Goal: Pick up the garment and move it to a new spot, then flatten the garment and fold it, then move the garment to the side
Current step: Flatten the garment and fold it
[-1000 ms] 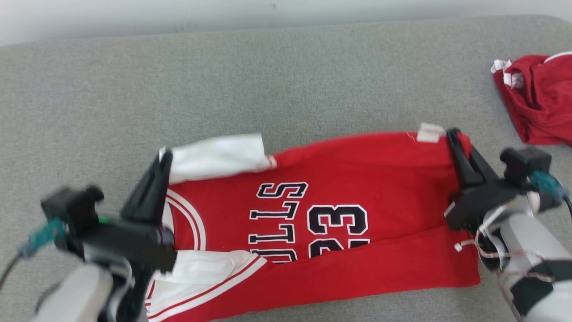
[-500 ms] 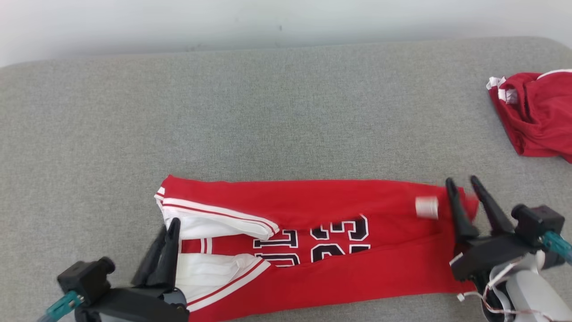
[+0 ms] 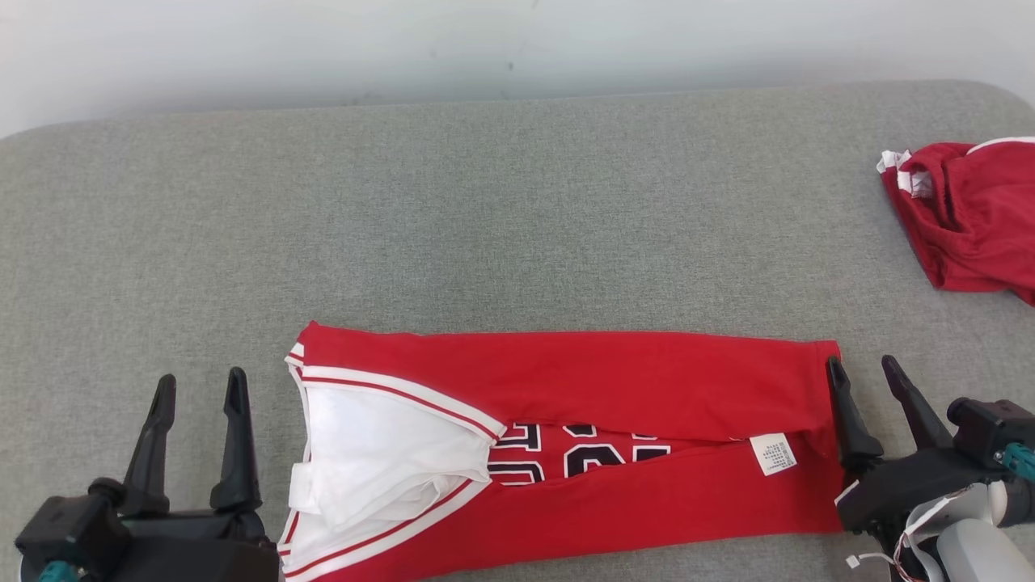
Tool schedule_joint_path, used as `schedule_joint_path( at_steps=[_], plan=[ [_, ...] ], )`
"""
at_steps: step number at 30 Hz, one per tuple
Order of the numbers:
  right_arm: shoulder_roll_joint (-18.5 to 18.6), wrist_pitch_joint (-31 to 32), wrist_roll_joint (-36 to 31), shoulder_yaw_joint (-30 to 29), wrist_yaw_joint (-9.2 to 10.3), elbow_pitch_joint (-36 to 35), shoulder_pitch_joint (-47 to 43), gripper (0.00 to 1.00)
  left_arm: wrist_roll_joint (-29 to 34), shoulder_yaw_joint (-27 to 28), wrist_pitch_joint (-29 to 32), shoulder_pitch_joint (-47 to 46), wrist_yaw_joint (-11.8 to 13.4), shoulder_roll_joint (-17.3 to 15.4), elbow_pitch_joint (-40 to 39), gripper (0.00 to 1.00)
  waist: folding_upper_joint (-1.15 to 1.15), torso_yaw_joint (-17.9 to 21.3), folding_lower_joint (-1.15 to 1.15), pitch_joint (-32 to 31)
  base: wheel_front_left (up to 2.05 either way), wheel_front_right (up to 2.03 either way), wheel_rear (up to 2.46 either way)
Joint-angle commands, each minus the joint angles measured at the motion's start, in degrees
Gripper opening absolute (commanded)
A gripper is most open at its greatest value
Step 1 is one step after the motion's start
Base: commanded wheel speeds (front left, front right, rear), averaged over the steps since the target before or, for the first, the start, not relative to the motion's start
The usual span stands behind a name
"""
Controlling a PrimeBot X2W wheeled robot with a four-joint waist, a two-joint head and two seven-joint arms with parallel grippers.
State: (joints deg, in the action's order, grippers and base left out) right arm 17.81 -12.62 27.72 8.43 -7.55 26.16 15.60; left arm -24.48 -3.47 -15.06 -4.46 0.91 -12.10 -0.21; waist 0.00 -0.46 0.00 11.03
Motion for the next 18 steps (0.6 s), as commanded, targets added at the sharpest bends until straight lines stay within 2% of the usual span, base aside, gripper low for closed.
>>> schedule_joint_path(
  at_steps=[1, 9, 15, 16, 17, 18],
  plan=[
    [-0.4, 0.4, 0.4, -0.6, 0.16, 1.0, -0.3, 1.0, 2.6, 1.5, -0.1, 1.3, -0.9, 1.4, -0.2, 1.0, 0.0, -0.1, 0.0, -0.1, 0.0, 0.0, 0.0],
    [-2.0, 1.6, 0.8, -1.0, 0.16, 6.7, -1.6, 1.0, 9.7, 7.2, -0.1, 3.2, -5.1, 6.6, 1.3, 1.0, 0.0, -1.0, 0.0, -0.2, 0.0, 0.0, 0.0],
    [-3.7, 2.1, 1.9, 1.0, 0.16, 10.6, -1.8, 1.0, 11.9, 9.4, -0.1, 3.6, -6.9, 8.2, 2.5, 1.0, 0.0, -1.3, 0.0, -0.4, 0.0, 0.0, 0.0],
    [-4.1, 2.2, 2.3, 1.2, 0.16, 11.4, -1.8, 0.87, 12.2, 9.6, -0.1, 3.6, -6.9, 8.4, 2.7, 1.0, 0.0, -1.4, 0.0, -0.4, 0.0, 0.0, 0.0],
    [-4.3, 2.6, 2.6, 1.5, 0.16, 12.2, -1.8, 0.49, 12.6, 9.8, -0.1, 3.5, -7.1, 8.6, 2.8, 1.0, 0.0, -1.4, 0.0, -0.5, 0.0, 0.0, 0.0],
    [-4.6, 2.8, 3.1, 1.8, 0.16, 12.9, -1.6, 0.2, 12.8, 10.0, -0.1, 3.5, -7.3, 8.7, 3.0, 1.0, 0.0, -1.4, 0.0, -0.6, 0.0, 0.0, 0.0]
  ],
)
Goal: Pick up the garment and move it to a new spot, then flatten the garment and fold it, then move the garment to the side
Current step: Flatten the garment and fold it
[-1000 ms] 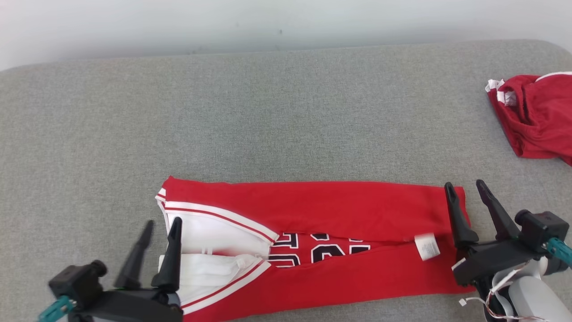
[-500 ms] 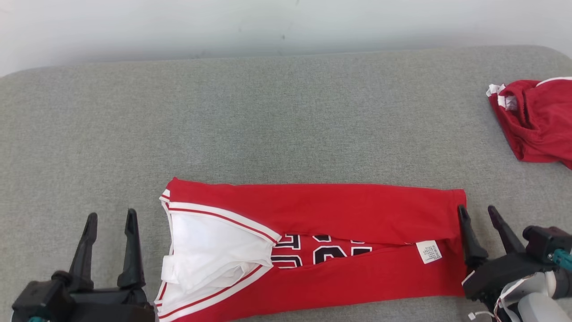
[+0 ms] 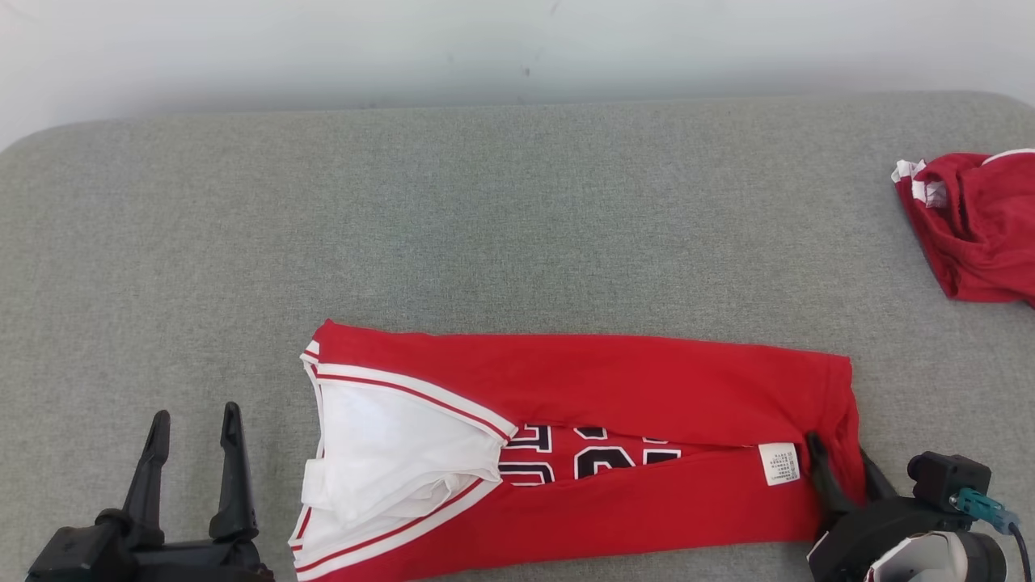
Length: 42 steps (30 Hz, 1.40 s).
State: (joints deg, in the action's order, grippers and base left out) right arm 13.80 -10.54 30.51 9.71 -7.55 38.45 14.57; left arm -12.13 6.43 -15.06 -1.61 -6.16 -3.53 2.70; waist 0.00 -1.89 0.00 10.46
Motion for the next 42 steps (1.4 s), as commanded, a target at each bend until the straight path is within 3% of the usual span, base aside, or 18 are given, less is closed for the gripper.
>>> schedule_joint_path(
  at_steps=[1, 5, 15, 19, 31, 42],
  plan=[
    [-0.7, 0.8, 0.7, 0.6, 0.16, 1.2, -0.4, 0.0, 0.7, 0.3, -0.1, 0.6, -0.3, 0.2, 0.1, 1.0, 0.0, 0.0, 0.0, -0.1, 0.0, 0.0, 0.0],
    [0.6, -0.5, 1.9, 1.1, 0.17, 2.2, 1.2, 0.0, 1.1, 1.3, -0.1, 0.8, -0.6, 0.5, 0.5, 1.0, 0.0, 0.3, 0.0, -1.0, 0.0, 0.0, 0.0],
    [9.3, -2.0, 3.5, -1.9, 0.17, 4.5, 3.9, 0.0, 1.2, 0.9, -0.1, 2.0, -1.0, 0.6, 1.5, 1.0, 0.0, 0.5, 0.0, -4.1, 0.0, 0.0, 0.0],
    [11.1, -1.7, 4.1, -2.7, 0.17, 4.4, 3.7, 0.0, 1.1, 0.9, -0.1, 2.7, -1.0, 0.6, 1.6, 1.0, 0.0, 0.6, 0.0, -5.5, 0.0, 0.0, 0.0],
    [5.5, 0.4, 4.0, 0.9, 0.16, -4.7, 1.6, 0.0, 0.8, 1.0, -0.1, 4.6, -0.5, 0.6, 1.4, 1.0, 0.0, 1.0, 0.0, -7.1, 0.0, 0.0, 0.0],
    [-4.1, 4.9, 2.7, 10.5, 0.16, -17.0, -0.3, 0.0, 0.4, -0.2, -0.1, 3.4, 0.1, 0.6, 2.2, 1.0, 0.0, -0.2, 0.0, -6.8, 0.0, 0.0, 0.0]
  ],
)
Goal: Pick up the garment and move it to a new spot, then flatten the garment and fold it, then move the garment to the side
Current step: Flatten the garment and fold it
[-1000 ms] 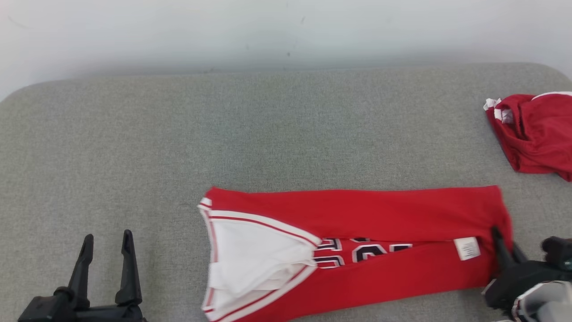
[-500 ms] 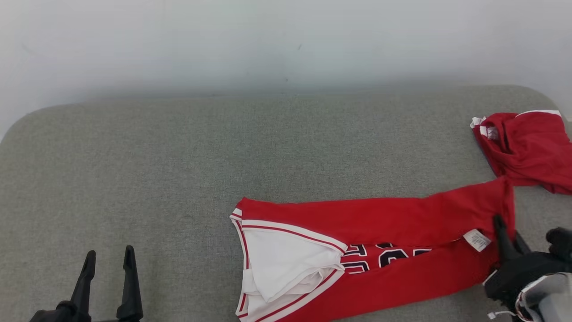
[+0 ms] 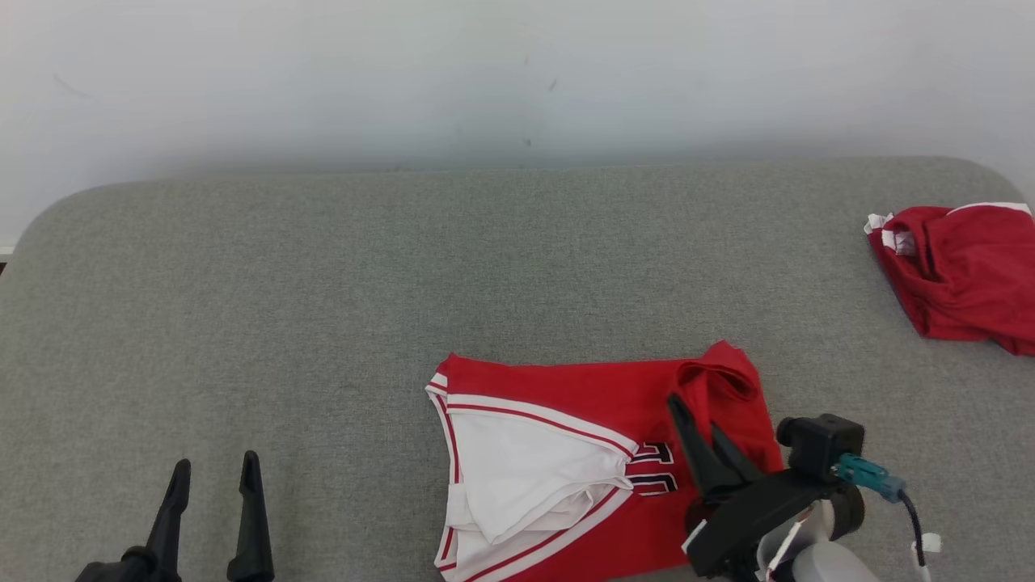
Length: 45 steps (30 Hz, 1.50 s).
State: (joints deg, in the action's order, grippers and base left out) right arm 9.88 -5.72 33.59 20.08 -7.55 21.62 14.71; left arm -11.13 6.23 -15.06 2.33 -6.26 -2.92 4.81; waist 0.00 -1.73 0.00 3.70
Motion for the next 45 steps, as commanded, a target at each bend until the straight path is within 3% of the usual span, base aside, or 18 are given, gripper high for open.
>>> schedule_joint_path(
  at_steps=[1, 12, 26, 27, 28, 36, 41, 45],
  plan=[
    [-0.9, 0.4, -0.5, 1.0, 0.16, -0.5, -0.4, 0.0, -0.6, -0.3, -0.1, -0.6, 0.1, 0.0, 0.2, 1.0, 0.0, -0.6, 0.0, 0.0, 0.0, 0.0, 0.0],
    [-6.3, 0.6, 0.4, 8.3, 0.16, 0.6, 2.9, 0.0, -0.9, -1.6, -0.1, -1.3, 0.6, 0.0, 0.8, 1.0, 0.0, -3.7, 0.0, 0.7, 0.0, 0.0, 0.0],
    [-7.0, -4.4, 7.1, 18.0, 0.16, 8.5, 8.0, 0.0, -1.4, -3.4, -0.1, -3.1, 1.2, 0.0, 1.8, 1.0, 0.0, -6.3, 0.0, 1.8, 0.0, 0.0, 0.0],
    [-6.9, -4.9, 7.1, 18.3, 0.16, 9.5, 8.5, 0.37, -1.5, -3.5, -0.1, -3.1, 1.3, 0.0, 2.0, 1.0, 0.0, -6.3, 0.0, 1.8, 0.0, 0.0, 0.0],
    [-7.0, -5.3, 7.4, 18.8, 0.16, 10.1, 9.0, 1.0, -1.6, -3.6, -0.1, -3.3, 1.4, 0.0, 2.1, 1.0, 0.0, -6.3, 0.0, 1.8, 0.0, 0.0, 0.0],
    [-7.0, -8.5, 6.3, 17.7, 0.16, 13.4, 12.0, 1.0, -1.6, -3.4, -0.1, -3.0, 1.5, 0.0, 2.2, 1.0, 0.0, -5.2, 0.0, 1.6, 0.0, 0.0, 0.0],
    [-5.4, -9.4, 3.2, 12.6, 0.16, 12.9, 12.2, 1.0, -1.1, -3.0, -0.1, -2.6, 1.3, 0.0, 1.9, 1.0, 0.0, -4.3, 0.0, 1.1, 0.0, 0.0, 0.0],
    [-2.2, -9.5, -0.2, 6.0, 0.16, 7.5, 8.7, 1.0, -0.8, -2.5, -0.1, -2.5, 1.2, 0.0, 1.4, 1.0, 0.0, -3.4, 0.0, 0.9, 0.0, 0.0, 0.0]
  ],
)
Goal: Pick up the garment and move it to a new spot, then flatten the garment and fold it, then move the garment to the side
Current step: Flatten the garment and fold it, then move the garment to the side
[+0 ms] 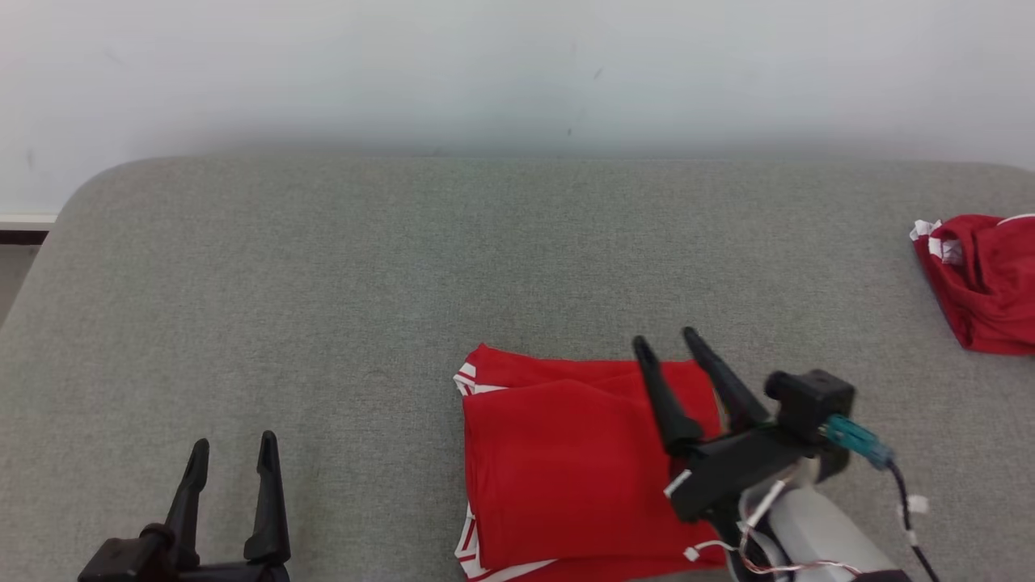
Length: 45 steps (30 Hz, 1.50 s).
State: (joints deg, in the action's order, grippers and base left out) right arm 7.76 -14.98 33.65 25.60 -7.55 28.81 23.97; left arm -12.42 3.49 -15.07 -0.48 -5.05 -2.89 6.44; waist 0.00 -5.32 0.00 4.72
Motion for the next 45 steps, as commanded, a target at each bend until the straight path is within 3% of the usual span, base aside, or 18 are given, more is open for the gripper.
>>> schedule_joint_path(
  at_steps=[1, 8, 16, 27, 45],
  plan=[
    [0.6, -0.2, -0.9, -1.0, 0.16, -1.0, -1.5, 1.0, 0.5, 0.2, -0.1, 0.3, -0.1, 0.0, -0.3, 1.0, 0.0, 0.3, 0.0, -0.1, 0.0, 0.0, 0.0],
    [3.4, -0.2, -6.1, -9.8, 0.16, -9.5, -9.4, 1.0, 1.2, 0.8, -0.1, 1.1, -0.1, 0.0, -1.3, 1.0, 0.0, 1.7, 0.0, -1.0, 0.0, 0.0, 0.0],
    [2.3, -0.3, -10.8, -16.9, 0.16, -16.8, -17.5, 1.0, 2.1, 1.8, -0.1, 2.2, -0.3, 0.0, -1.8, 1.0, 0.0, 3.5, 0.0, -2.6, 0.0, 0.0, 0.0],
    [0.8, -0.3, -15.2, -19.3, 0.16, -21.8, -23.9, 1.0, 4.7, 2.3, -0.1, 4.5, -1.1, 0.0, -2.3, 1.0, 0.0, 5.3, 0.0, -5.4, 0.0, 0.0, 0.0],
    [1.0, -0.3, -16.8, -19.1, 0.16, -21.9, -25.4, 1.0, 4.9, 1.3, -0.1, 6.5, -1.8, 0.0, -1.4, 1.0, 0.0, 4.2, 0.0, -6.5, 0.0, 0.0, 0.0]
  ],
)
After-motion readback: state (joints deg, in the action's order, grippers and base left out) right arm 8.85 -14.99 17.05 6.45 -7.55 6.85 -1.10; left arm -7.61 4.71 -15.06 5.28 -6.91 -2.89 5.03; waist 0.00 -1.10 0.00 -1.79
